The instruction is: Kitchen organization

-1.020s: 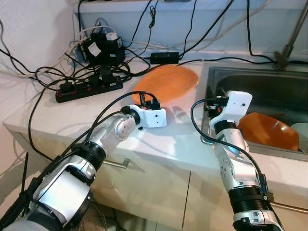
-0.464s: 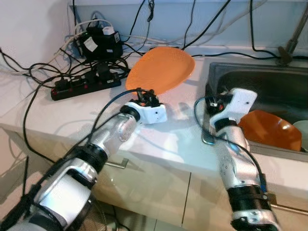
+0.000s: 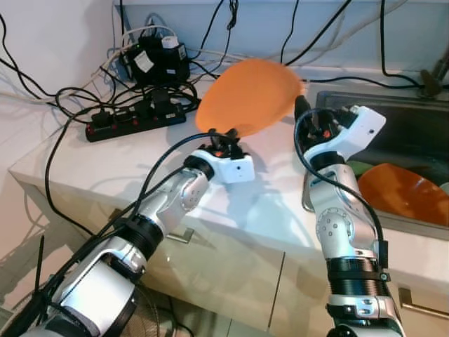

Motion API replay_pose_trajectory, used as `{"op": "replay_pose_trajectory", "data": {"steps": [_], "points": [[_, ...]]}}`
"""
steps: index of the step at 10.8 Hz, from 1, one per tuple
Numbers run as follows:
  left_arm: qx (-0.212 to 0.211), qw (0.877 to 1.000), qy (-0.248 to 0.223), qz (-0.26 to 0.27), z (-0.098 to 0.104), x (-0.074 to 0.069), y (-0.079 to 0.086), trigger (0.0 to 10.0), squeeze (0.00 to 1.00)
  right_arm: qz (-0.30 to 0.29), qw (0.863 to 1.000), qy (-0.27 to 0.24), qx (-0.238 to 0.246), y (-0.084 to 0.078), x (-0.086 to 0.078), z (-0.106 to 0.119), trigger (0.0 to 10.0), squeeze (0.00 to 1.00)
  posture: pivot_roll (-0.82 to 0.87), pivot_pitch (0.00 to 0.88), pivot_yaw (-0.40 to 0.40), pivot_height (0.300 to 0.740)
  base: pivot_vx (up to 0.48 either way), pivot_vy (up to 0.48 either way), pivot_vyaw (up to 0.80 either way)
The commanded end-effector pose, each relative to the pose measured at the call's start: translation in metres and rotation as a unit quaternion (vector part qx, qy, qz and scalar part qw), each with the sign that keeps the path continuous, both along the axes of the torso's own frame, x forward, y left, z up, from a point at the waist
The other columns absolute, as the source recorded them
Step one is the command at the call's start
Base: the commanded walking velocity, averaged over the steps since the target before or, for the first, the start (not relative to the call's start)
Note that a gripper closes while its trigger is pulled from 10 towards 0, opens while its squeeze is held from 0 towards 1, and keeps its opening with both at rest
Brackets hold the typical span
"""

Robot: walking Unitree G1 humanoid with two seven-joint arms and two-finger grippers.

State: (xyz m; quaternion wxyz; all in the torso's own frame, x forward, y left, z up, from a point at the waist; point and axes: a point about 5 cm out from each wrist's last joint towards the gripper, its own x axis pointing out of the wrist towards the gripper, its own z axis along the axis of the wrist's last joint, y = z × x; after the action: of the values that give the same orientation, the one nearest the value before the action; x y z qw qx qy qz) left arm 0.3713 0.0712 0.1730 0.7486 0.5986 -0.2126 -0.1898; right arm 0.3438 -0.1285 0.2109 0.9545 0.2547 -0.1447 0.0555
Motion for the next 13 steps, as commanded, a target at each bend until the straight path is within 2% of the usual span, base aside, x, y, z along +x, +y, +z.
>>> {"op": "replay_pose_trajectory", "data": {"steps": [1, 2, 4, 8, 9, 11, 13], "points": [[0.0, 0.999, -0.044, -0.011, 0.019, 0.001, -0.002, 10.0, 0.0, 0.011, 1.0, -0.013, 0.006, 0.004, 0.0, 0.01, 10.0, 0.0, 0.05, 0.0, 0.112, 0.728, 0.0, 0.0, 0.0], [0.005, 0.998, -0.065, -0.019, 0.031, 0.001, -0.002, 10.0, 0.0, 0.012, 1.0, -0.007, 0.008, 0.003, 0.0, 0.009, 10.0, 0.0, 0.05, 0.0, 0.114, 0.728, 0.0, 0.0, 0.0], [0.009, 0.997, -0.079, -0.025, 0.039, 0.0, -0.003, 10.0, 0.0, 0.009, 1.0, -0.002, 0.012, 0.002, 0.0, 0.008, 10.0, 0.0, 0.05, 0.003, 0.117, 0.728, 0.0, 0.0, 0.0], [0.018, 0.996, -0.068, -0.053, 0.032, -0.007, -0.012, 10.0, 0.0, 0.004, 0.999, 0.012, 0.043, -0.002, 0.001, 0.004, 10.0, 0.0, 0.05, 0.01, 0.117, 0.728, 0.0, 0.0, 0.0], [0.019, 0.996, -0.058, -0.064, 0.027, -0.01, -0.018, 10.0, 0.0, 0.011, 0.997, 0.015, 0.08, -0.003, 0.001, 0.005, 10.0, 0.0, 0.05, 0.01, 0.117, 0.728, 0.0, 0.0, 0.0], [0.019, 0.995, -0.052, -0.079, 0.024, -0.015, -0.026, 10.0, 0.0, 0.015, 0.995, 0.014, 0.096, -0.003, 0.002, 0.007, 10.0, 0.0, 0.05, 0.013, 0.117, 0.728, 0.0, 0.0, 0.0], [0.025, 0.995, -0.046, -0.083, 0.021, -0.015, -0.027, 10.0, 0.0, 0.015, 0.994, 0.013, 0.109, -0.005, 0.002, 0.009, 10.0, 0.0, 0.05, 0.015, 0.12, 0.728, 0.0, 0.0, 0.0]]}}
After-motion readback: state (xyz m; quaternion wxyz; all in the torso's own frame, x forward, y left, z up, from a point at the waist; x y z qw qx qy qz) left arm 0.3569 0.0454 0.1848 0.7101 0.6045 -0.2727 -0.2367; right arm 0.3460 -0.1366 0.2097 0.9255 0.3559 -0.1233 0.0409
